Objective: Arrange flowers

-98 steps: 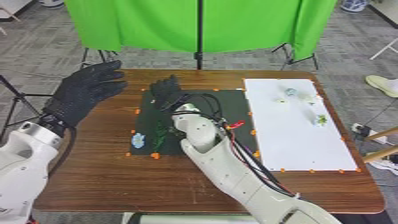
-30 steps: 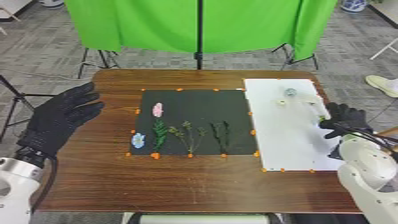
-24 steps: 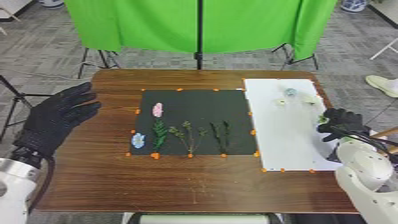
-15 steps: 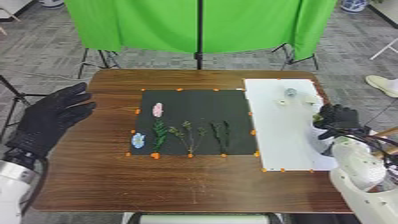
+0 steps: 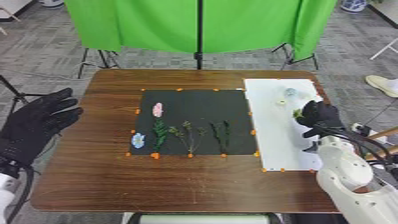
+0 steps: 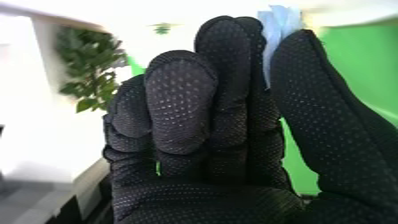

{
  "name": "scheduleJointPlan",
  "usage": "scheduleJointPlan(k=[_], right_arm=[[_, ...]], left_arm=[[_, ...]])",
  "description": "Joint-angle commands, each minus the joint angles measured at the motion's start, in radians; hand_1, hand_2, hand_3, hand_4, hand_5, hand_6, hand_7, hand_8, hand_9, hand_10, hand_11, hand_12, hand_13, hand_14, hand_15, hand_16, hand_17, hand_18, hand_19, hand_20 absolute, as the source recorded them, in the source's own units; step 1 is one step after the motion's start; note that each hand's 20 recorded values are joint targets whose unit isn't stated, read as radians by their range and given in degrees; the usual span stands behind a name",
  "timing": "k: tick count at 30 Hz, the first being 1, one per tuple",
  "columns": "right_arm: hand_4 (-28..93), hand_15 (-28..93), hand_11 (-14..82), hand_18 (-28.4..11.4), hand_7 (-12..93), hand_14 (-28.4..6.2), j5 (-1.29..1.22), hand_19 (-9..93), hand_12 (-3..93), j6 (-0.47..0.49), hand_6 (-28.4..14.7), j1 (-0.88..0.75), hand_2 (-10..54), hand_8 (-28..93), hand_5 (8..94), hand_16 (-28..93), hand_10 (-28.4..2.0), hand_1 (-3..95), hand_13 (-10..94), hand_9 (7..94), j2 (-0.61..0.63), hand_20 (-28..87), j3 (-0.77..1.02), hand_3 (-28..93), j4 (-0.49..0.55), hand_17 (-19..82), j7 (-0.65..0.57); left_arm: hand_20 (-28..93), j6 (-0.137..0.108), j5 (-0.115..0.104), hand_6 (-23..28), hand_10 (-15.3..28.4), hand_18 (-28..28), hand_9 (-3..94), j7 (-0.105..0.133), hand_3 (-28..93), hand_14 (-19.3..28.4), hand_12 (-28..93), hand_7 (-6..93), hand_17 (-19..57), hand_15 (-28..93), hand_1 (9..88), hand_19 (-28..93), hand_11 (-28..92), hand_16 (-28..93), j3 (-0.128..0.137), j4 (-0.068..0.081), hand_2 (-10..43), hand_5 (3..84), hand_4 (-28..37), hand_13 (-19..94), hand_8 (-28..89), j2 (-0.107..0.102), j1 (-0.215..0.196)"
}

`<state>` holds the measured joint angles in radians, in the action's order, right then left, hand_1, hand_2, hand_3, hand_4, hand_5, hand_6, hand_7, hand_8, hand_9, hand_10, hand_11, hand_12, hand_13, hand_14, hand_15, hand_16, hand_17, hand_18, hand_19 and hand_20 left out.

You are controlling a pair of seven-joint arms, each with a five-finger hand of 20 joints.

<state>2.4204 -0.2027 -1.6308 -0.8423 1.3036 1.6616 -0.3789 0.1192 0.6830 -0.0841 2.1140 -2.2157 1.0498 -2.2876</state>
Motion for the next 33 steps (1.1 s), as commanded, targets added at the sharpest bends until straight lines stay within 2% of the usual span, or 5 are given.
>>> scheduleJointPlan(k=[1,7,14,31,33], right_arm=[[-28,62,28.6,-16.6,39,-2.8,0.046,85,38.8,-0.065,2.4,0.115,-9.5,-12,76.4,25,-3.5,48.3,81,88.4,-0.071,39,-0.077,80,0.083,34,0.084],[-28,62,28.0,-16.7,39,-2.7,0.106,85,39.4,-0.045,1.8,0.291,-9.5,-12,76.5,25,-3.7,48.2,81,88.6,-0.121,39,-0.242,81,0.079,35,0.215],[-28,63,27.2,-16.4,39,-2.7,0.177,85,40.4,0.020,1.8,0.493,-9.5,-12,76.2,26,-3.6,47.9,80,88.5,-0.204,39,-0.459,82,-0.018,34,0.356],[-28,63,26.2,-16.1,39,-2.2,0.285,84,41.0,0.017,2.0,0.610,-9.5,-13,75.9,26,-3.2,48.1,79,87.9,-0.268,40,-0.690,81,-0.123,34,0.384],[-28,63,25.7,-16.1,39,-2.1,0.314,84,41.1,-0.012,2.0,0.620,-9.5,-13,75.8,26,-3.0,48.2,79,88.0,-0.318,40,-0.666,81,-0.202,34,0.436]], left_arm=[[8,-0.015,-0.004,3.6,12.6,21.9,31.1,-0.002,72,15.6,15,20.0,-8.1,41,25.8,48,27,-3,-0.003,-0.006,0.4,36.1,-25.3,24,-11,0.027,-0.030],[8,-0.030,-0.011,3.6,12.6,22.0,31.1,0.007,72,15.6,15,20.0,-8.1,41,25.8,48,27,-3,0.001,-0.006,0.4,36.2,-25.4,24,-11,0.024,-0.047],[8,-0.017,-0.008,3.6,12.6,21.9,31.1,-0.003,72,15.6,15,20.0,-8.1,41,25.7,48,27,-3,-0.018,-0.001,0.3,36.1,-25.4,24,-11,0.021,-0.027],[8,-0.017,-0.004,3.6,12.6,22.0,31.2,-0.004,72,15.5,14,20.0,-8.1,41,25.8,48,27,-3,-0.026,-0.008,0.3,36.1,-25.5,24,-11,0.024,-0.035],[8,-0.017,-0.003,3.6,12.6,22.0,31.2,-0.007,72,15.5,14,20.0,-8.1,41,25.8,48,27,-3,-0.031,-0.003,0.4,36.1,-25.6,24,-11,0.020,-0.025]])
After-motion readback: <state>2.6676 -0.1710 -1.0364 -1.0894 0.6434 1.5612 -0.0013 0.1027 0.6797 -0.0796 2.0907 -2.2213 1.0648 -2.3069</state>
